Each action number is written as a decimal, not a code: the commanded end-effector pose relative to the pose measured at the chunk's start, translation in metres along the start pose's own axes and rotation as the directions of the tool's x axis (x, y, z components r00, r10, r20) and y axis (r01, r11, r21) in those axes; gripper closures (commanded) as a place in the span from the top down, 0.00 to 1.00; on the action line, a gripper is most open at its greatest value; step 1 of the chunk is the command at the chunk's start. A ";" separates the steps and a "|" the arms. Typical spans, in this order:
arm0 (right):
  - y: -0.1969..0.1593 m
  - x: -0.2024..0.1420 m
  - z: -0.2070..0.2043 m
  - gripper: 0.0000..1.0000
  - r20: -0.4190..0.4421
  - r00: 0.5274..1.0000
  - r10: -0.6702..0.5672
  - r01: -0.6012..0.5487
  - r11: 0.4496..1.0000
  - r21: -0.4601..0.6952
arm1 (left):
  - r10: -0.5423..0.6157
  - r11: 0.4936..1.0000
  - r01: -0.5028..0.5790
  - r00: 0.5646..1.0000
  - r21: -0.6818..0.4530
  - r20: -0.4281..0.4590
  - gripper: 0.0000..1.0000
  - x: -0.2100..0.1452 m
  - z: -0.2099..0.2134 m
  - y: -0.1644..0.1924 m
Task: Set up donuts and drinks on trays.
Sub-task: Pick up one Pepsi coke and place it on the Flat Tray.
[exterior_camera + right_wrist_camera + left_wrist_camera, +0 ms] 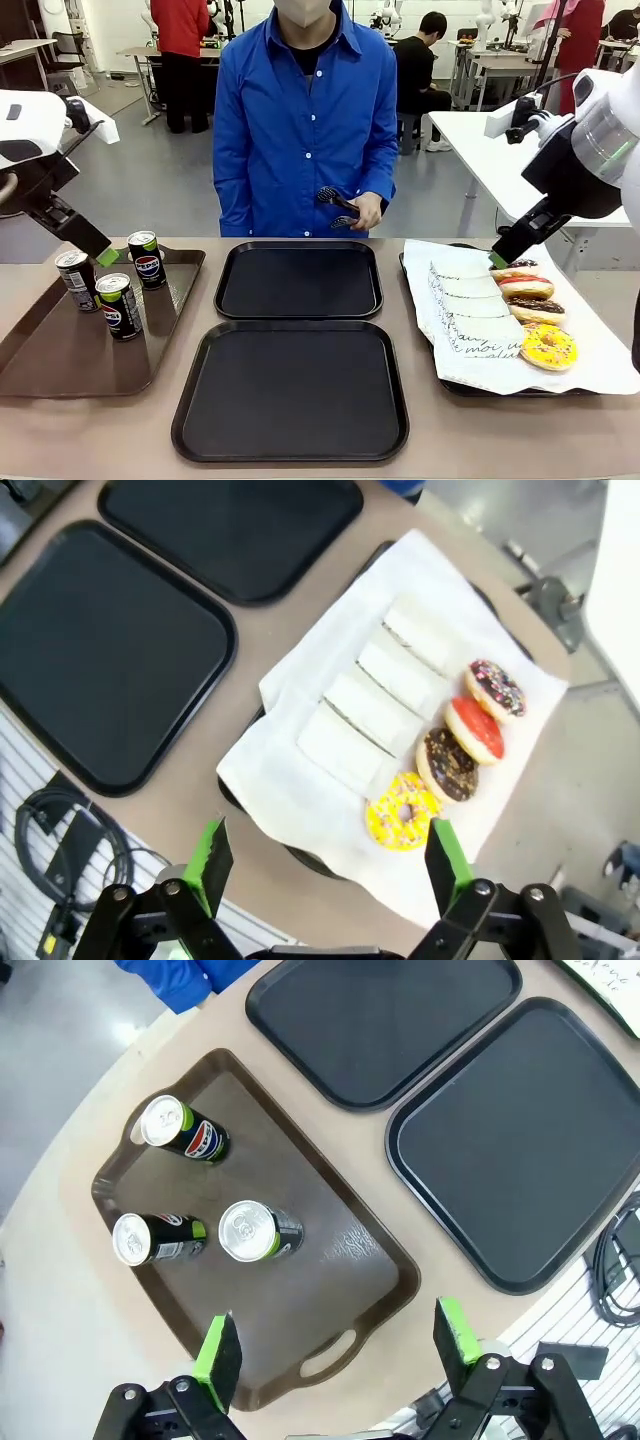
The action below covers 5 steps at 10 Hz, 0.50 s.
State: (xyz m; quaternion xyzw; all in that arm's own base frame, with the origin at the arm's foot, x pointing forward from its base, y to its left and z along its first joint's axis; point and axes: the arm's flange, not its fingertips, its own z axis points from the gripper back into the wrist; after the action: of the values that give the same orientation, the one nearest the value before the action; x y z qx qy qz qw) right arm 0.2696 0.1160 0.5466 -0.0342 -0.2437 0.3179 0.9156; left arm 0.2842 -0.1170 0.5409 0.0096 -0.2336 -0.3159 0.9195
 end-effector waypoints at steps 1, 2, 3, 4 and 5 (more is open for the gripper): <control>0.001 0.011 -0.013 1.00 0.033 0.999 -0.014 0.013 0.999 0.037 | -0.005 1.000 0.005 1.000 0.000 0.017 1.00 0.008 -0.009 0.000; 0.000 0.000 0.000 1.00 0.000 1.000 0.000 0.000 1.000 0.000 | 0.000 1.000 0.000 1.000 0.000 0.000 1.00 0.000 0.000 0.000; -0.031 -0.023 -0.017 1.00 0.033 0.945 -0.326 0.307 0.917 0.255 | 0.303 0.889 -0.240 0.947 -0.391 0.109 1.00 -0.011 -0.007 0.029; -0.060 -0.061 -0.043 1.00 -0.016 0.849 -0.529 0.479 0.754 0.449 | 0.515 0.696 -0.350 0.851 -0.627 0.097 1.00 -0.034 -0.017 0.060; -0.084 -0.099 -0.066 1.00 -0.084 0.754 -0.652 0.584 0.607 0.538 | 0.647 0.507 -0.374 0.760 -0.777 0.056 1.00 -0.058 -0.024 0.081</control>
State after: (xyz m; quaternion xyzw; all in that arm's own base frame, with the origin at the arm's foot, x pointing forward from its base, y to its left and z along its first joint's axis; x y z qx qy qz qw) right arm 0.3004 0.0372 0.5297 0.1626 -0.2142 0.1859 0.9450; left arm 0.3115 -0.0500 0.5359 -0.2226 -0.2375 -0.2230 0.9189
